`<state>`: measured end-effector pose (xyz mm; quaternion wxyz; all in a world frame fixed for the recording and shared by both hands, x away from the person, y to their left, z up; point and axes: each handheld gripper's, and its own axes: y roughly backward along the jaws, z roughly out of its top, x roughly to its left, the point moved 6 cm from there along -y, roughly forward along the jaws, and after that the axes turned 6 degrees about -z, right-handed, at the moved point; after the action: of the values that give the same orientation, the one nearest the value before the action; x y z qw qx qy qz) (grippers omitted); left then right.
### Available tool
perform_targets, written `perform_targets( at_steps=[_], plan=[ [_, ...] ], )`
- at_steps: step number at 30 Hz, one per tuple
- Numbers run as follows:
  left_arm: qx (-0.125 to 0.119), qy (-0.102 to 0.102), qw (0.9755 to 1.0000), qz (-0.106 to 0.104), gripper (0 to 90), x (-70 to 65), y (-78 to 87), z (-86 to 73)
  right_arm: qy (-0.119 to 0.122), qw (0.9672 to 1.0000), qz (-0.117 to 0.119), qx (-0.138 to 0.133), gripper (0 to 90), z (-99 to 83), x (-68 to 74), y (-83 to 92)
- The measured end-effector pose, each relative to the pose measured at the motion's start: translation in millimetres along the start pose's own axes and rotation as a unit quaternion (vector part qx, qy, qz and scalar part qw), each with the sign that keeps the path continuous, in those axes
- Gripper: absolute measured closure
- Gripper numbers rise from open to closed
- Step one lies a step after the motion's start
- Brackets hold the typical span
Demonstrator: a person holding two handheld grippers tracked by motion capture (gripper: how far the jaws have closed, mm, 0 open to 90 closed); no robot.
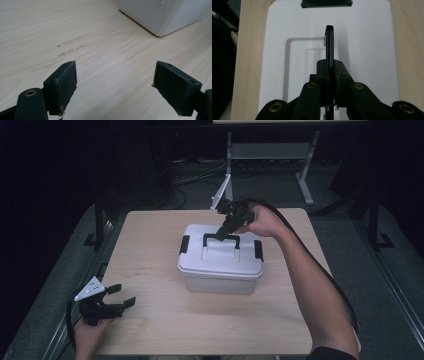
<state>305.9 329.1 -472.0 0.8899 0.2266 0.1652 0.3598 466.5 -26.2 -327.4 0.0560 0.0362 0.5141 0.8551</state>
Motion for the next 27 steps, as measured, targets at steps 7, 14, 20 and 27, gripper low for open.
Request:
perform_targets(
  at_steps=[7,14,20,27],
  plan=[
    [-0.003,0.005,1.0000,-0.003,18.2,0.2,0.1,0.2,-0.002,1.0000,0.003,0.000,84.2,0.1,-1.3,0.0],
    [-0.001,0.002,1.0000,-0.004,18.2,0.4,-0.6,0.3,0.000,1.0000,0.004,-0.004,84.2,0.4,-1.7,-0.9],
    [-0.002,0.003,1.0000,-0.005,18.2,0.3,-1.0,0.8,-0.002,1.0000,0.004,0.000,84.2,0.1,-1.2,-2.3],
    [-0.003,0.006,1.0000,-0.004,18.2,0.5,0.7,0.2,-0.010,0.9999,0.012,0.001,83.1,-0.2,-3.3,-7.5]
  ],
)
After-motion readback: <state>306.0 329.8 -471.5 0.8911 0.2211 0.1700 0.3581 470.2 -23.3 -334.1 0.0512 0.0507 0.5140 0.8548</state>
